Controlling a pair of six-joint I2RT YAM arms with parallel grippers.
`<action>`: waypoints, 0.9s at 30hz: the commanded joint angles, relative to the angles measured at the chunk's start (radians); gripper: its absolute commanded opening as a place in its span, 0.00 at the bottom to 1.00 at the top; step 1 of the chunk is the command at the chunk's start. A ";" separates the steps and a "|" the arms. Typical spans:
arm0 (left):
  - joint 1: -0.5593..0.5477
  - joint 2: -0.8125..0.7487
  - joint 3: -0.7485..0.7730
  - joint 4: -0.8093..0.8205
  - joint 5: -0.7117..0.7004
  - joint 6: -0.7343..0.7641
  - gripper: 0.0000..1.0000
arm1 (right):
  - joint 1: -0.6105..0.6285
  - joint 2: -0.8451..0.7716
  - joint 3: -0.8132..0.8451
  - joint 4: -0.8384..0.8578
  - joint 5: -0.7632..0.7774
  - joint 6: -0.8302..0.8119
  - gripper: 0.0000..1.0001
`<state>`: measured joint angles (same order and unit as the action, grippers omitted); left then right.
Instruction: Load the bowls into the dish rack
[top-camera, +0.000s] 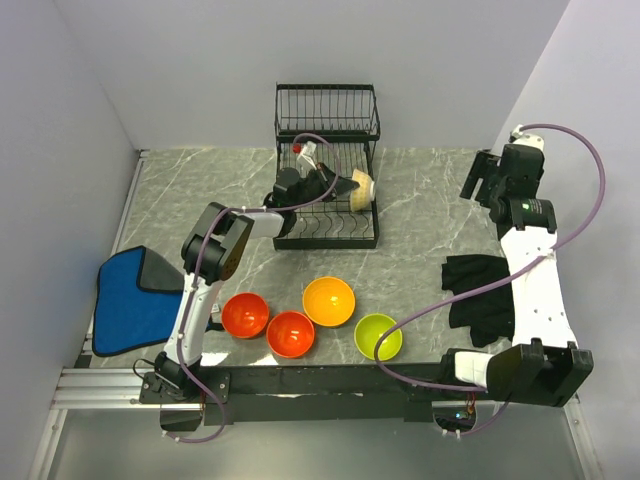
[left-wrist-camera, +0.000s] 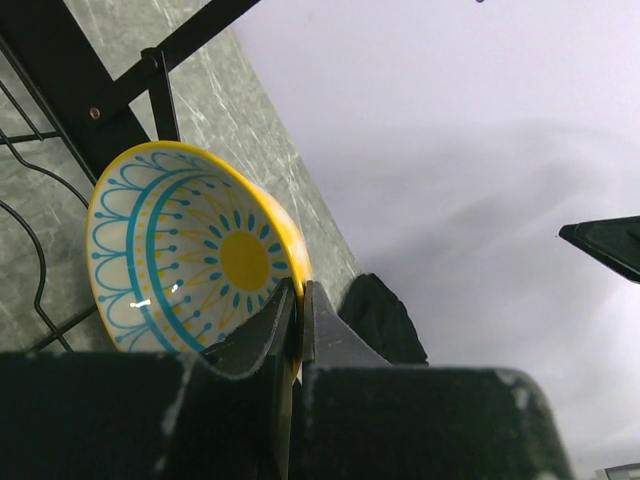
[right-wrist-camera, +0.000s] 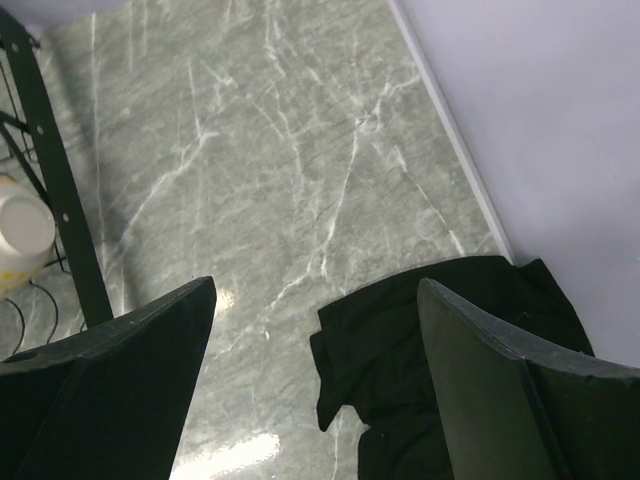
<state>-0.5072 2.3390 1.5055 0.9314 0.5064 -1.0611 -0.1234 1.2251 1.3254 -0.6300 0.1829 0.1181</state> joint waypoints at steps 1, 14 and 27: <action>0.006 -0.039 0.012 0.152 -0.051 0.029 0.01 | 0.033 0.014 0.040 0.018 0.004 -0.020 0.89; -0.079 0.012 0.016 0.253 -0.103 0.130 0.01 | 0.143 0.050 0.026 0.030 0.009 -0.028 0.91; -0.079 0.086 0.070 0.236 -0.134 0.182 0.01 | 0.209 0.062 0.028 0.041 0.046 -0.069 0.93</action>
<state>-0.5755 2.4058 1.5063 1.1202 0.3798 -0.9173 0.0639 1.2781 1.3254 -0.6285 0.1989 0.0784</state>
